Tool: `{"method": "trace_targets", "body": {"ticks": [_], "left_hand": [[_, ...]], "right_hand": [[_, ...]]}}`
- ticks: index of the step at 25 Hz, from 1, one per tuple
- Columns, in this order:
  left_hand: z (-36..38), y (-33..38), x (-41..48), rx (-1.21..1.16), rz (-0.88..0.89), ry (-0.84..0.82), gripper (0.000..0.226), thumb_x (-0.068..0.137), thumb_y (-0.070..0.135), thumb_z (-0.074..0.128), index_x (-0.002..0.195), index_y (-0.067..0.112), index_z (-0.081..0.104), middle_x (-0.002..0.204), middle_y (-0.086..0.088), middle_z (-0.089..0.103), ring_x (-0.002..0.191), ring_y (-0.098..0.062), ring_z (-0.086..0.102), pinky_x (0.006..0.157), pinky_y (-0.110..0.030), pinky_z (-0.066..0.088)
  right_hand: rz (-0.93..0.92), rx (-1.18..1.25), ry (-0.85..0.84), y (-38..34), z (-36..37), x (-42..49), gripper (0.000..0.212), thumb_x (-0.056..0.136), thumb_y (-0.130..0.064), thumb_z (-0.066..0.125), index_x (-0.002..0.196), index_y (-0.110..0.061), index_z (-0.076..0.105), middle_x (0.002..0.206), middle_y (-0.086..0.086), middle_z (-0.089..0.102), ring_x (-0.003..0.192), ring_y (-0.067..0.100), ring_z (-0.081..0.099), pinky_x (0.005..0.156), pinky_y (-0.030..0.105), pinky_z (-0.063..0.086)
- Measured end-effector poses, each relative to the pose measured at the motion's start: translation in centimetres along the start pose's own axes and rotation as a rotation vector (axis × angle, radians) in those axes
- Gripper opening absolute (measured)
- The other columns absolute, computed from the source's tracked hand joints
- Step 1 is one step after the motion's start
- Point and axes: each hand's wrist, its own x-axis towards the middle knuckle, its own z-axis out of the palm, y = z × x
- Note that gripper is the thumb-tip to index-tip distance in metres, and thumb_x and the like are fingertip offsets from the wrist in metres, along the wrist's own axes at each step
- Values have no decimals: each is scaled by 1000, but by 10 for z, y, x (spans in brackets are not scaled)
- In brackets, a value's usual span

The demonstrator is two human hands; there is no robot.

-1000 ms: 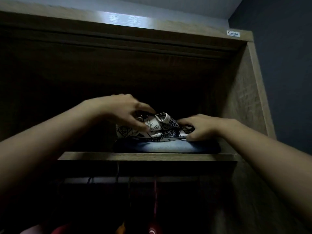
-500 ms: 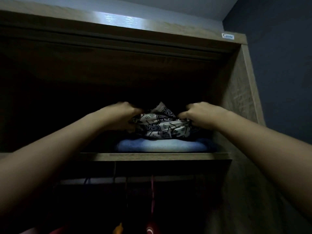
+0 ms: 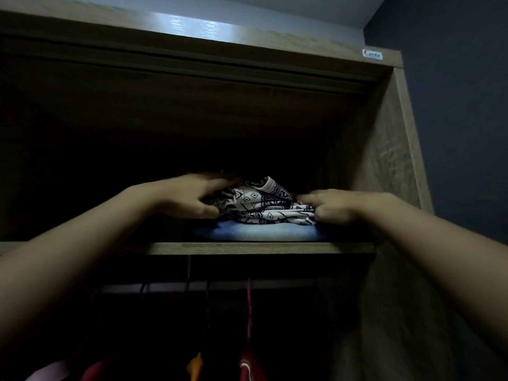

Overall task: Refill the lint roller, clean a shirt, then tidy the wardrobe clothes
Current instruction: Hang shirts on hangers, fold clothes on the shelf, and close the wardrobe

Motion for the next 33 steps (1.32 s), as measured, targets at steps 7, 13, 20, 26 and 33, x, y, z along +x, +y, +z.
{"method": "trace_targets", "body": {"ticks": [7,13,20,26,33], "left_hand": [[-4,19,-47,-153,9,233,94,66,56,39,149,28,7,158,2,12,138,-2,14,106,-16,12],[19,53,-133,-138,39,410,72,74,54,24,140,38,1,148,22,3,139,4,6,112,-23,15],[69,47,-294,-155,-82,289,73,79,45,20,147,21,8,151,12,4,141,-3,2,112,-25,3],[156,53,-460,-127,-132,194,67,86,31,35,147,4,24,153,-5,13,143,-13,9,113,-29,10],[255,18,-569,171,-174,139,67,89,32,41,148,9,19,152,-5,20,146,-14,-6,115,-36,8]], "right_hand": [[-43,78,236,-14,5,-39,76,90,-20,45,150,-16,-2,160,6,-3,147,18,2,115,24,7],[-220,7,470,-91,71,-91,91,65,-46,16,150,-18,1,160,2,-5,146,12,-3,113,20,-7],[-320,224,318,-245,158,-143,81,78,-31,35,151,-19,0,160,1,-5,146,11,-8,111,21,-11],[-406,327,62,-411,275,-226,81,75,-30,40,150,-13,15,159,7,11,147,19,9,114,28,-6],[-631,276,-242,-536,385,-288,68,62,-38,47,123,-11,60,129,6,61,120,19,57,102,36,42]]}}
